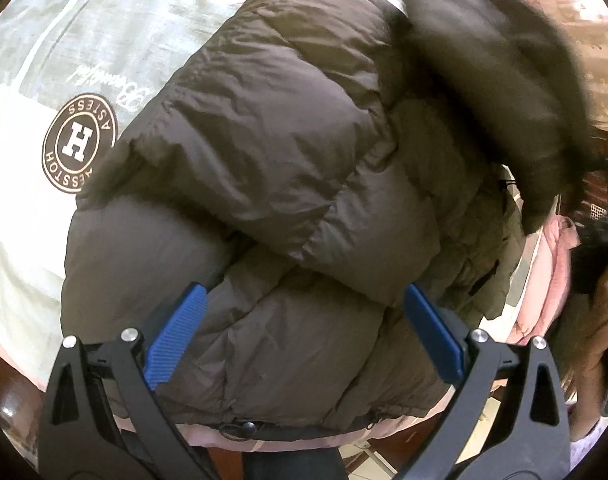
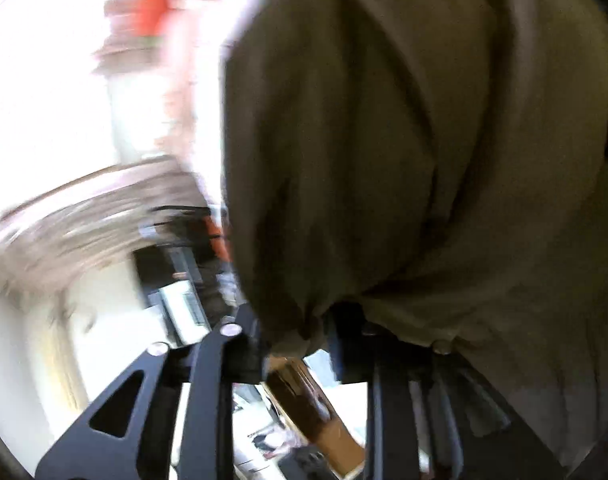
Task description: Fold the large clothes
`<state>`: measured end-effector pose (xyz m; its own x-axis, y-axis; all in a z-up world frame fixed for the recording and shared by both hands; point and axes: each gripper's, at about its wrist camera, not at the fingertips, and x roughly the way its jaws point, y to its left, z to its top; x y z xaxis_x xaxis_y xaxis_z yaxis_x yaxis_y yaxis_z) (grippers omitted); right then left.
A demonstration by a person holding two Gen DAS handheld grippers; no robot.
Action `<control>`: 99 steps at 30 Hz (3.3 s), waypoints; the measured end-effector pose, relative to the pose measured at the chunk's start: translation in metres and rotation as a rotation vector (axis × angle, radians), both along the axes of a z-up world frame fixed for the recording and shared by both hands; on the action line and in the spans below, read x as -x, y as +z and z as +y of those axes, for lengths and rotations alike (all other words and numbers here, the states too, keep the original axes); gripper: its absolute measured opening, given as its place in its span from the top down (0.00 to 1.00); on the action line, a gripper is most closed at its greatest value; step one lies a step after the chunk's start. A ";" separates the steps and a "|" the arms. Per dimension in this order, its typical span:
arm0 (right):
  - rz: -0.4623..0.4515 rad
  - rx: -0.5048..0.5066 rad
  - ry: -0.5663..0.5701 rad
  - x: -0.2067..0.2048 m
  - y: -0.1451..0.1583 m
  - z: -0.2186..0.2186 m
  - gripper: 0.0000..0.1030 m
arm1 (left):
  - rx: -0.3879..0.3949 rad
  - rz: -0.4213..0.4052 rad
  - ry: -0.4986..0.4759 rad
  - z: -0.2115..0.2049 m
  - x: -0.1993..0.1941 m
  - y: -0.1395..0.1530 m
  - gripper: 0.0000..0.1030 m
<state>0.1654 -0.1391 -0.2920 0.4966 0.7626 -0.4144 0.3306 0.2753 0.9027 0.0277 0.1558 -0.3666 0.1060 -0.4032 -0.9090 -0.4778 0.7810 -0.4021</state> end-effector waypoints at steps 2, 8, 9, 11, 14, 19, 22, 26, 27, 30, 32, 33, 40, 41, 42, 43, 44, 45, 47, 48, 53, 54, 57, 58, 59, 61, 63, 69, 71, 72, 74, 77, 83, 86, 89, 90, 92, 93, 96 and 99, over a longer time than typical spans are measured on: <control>-0.211 0.102 0.027 0.007 0.046 -0.014 0.82 | -0.003 -0.008 0.001 0.002 0.003 0.003 0.03; -0.290 0.220 0.150 0.076 0.067 -0.065 0.83 | -0.019 -0.037 -0.002 0.010 -0.008 0.019 0.03; -0.264 0.237 0.171 0.089 0.060 -0.075 0.82 | -0.021 -0.041 -0.005 0.010 -0.009 0.020 0.03; -0.175 0.295 0.217 0.120 0.037 -0.083 0.82 | -0.027 -0.047 -0.016 0.005 -0.011 0.020 0.03; -0.002 0.402 0.275 0.168 -0.012 -0.086 0.83 | -0.031 -0.044 -0.040 -0.005 -0.017 0.021 0.03; 0.125 0.435 0.314 0.192 -0.054 -0.075 0.82 | -0.042 -0.053 -0.092 -0.032 -0.027 0.026 0.03; 0.151 0.530 0.321 0.187 -0.051 -0.071 0.23 | -0.059 -0.081 -0.136 -0.051 -0.040 0.037 0.03; 0.142 0.519 0.291 0.195 -0.033 -0.094 0.16 | -0.067 -0.128 -0.166 -0.066 -0.059 0.058 0.03; 0.143 0.507 0.272 0.195 -0.029 -0.102 0.16 | -0.064 -0.141 -0.167 -0.069 -0.064 0.062 0.03; 0.114 0.461 0.191 0.166 -0.014 -0.123 0.15 | -0.038 -0.166 -0.166 -0.080 -0.080 0.070 0.02; 0.109 0.466 0.144 0.152 -0.009 -0.130 0.10 | -0.026 -0.156 -0.186 -0.094 -0.093 0.066 0.02; 0.112 0.482 0.138 0.141 -0.005 -0.132 0.10 | -0.041 -0.144 -0.201 -0.100 -0.098 0.061 0.02; -0.127 0.578 0.172 0.066 0.031 -0.094 0.41 | -0.239 -0.112 -0.316 -0.138 -0.114 0.035 0.02; -0.104 0.620 0.226 0.056 0.019 -0.084 0.48 | -0.232 -0.078 -0.309 -0.136 -0.112 0.025 0.02; -0.072 0.639 0.259 0.051 0.007 -0.077 0.49 | -0.234 -0.040 -0.305 -0.134 -0.109 0.014 0.02; -0.005 0.649 0.299 0.049 -0.011 -0.071 0.49 | -0.240 -0.012 -0.305 -0.133 -0.106 0.006 0.02; 0.061 0.646 0.332 0.055 -0.029 -0.068 0.49 | -0.237 0.010 -0.298 -0.130 -0.101 -0.002 0.02; 0.097 0.648 0.353 0.061 -0.037 -0.063 0.49 | -0.232 0.026 -0.287 -0.126 -0.095 -0.008 0.02; 0.147 0.707 0.413 0.087 -0.056 -0.055 0.48 | -0.243 0.058 -0.287 -0.122 -0.086 -0.018 0.02; 0.157 0.740 0.436 0.095 -0.060 -0.051 0.48 | -0.252 0.076 -0.298 -0.122 -0.081 -0.025 0.02; 0.260 0.770 0.503 0.135 -0.092 -0.047 0.47 | -0.278 0.135 -0.366 -0.127 -0.057 -0.047 0.02; 0.260 0.763 0.502 0.135 -0.090 -0.049 0.47 | -0.270 0.130 -0.366 -0.126 -0.055 -0.046 0.02; 0.212 0.700 0.447 0.127 -0.072 -0.060 0.47 | -0.236 0.081 -0.341 -0.115 -0.052 -0.026 0.02; 0.186 0.682 0.417 0.127 -0.062 -0.066 0.47 | -0.235 0.057 -0.334 -0.111 -0.052 -0.014 0.02; 0.143 0.671 0.390 0.128 -0.048 -0.072 0.47 | -0.240 0.042 -0.334 -0.108 -0.052 -0.006 0.02; 0.063 0.665 0.369 0.132 -0.025 -0.076 0.47 | -0.260 0.006 -0.344 -0.107 -0.052 0.012 0.02; -0.002 0.648 0.382 0.138 -0.010 -0.073 0.47 | -0.257 -0.042 -0.356 -0.106 -0.047 0.031 0.02; 0.134 0.733 0.527 0.153 -0.063 -0.044 0.46 | -0.280 0.029 -0.412 -0.118 -0.031 0.004 0.02; 0.179 0.728 0.534 0.161 -0.085 -0.042 0.45 | -0.302 0.062 -0.408 -0.121 -0.028 -0.007 0.02; 0.203 0.724 0.542 0.164 -0.094 -0.041 0.41 | -0.313 0.082 -0.414 -0.122 -0.023 -0.015 0.02; 0.230 0.717 0.551 0.172 -0.112 -0.043 0.37 | -0.322 0.106 -0.425 -0.124 -0.016 -0.029 0.02; 0.239 0.708 0.555 0.171 -0.110 -0.047 0.37 | -0.268 0.137 -0.386 -0.114 -0.010 -0.035 0.02; 0.068 0.766 0.390 0.145 -0.034 -0.072 0.36 | -0.303 0.006 -0.356 -0.087 -0.026 0.036 0.02; -0.098 0.738 0.256 0.109 0.012 -0.082 0.36 | -0.339 -0.099 -0.312 -0.078 -0.047 0.075 0.02; -0.172 0.757 0.216 0.069 0.024 -0.068 0.36 | -0.298 -0.238 -0.243 -0.088 -0.082 0.109 0.02; -0.178 0.750 0.195 0.050 0.024 -0.066 0.36 | -0.301 -0.254 -0.235 -0.087 -0.091 0.116 0.02; -0.177 0.717 0.210 0.013 0.019 -0.055 0.36 | -0.285 -0.267 -0.221 -0.099 -0.100 0.120 0.02; -0.173 0.727 0.226 -0.002 0.015 -0.030 0.36 | -0.275 -0.265 -0.221 -0.103 -0.111 0.115 0.02; -0.138 0.812 0.272 -0.023 -0.004 -0.019 0.46 | -0.336 -0.235 -0.235 -0.118 -0.133 0.081 0.02; -0.102 0.904 0.345 -0.042 -0.034 0.003 0.47 | -0.342 -0.114 -0.256 -0.114 -0.160 0.036 0.02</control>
<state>0.2071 -0.1361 -0.3258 0.3713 0.2882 -0.8826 0.0333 0.9459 0.3229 0.1879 0.0416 -0.3305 0.1489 -0.1078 -0.9830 -0.2188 0.9658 -0.1391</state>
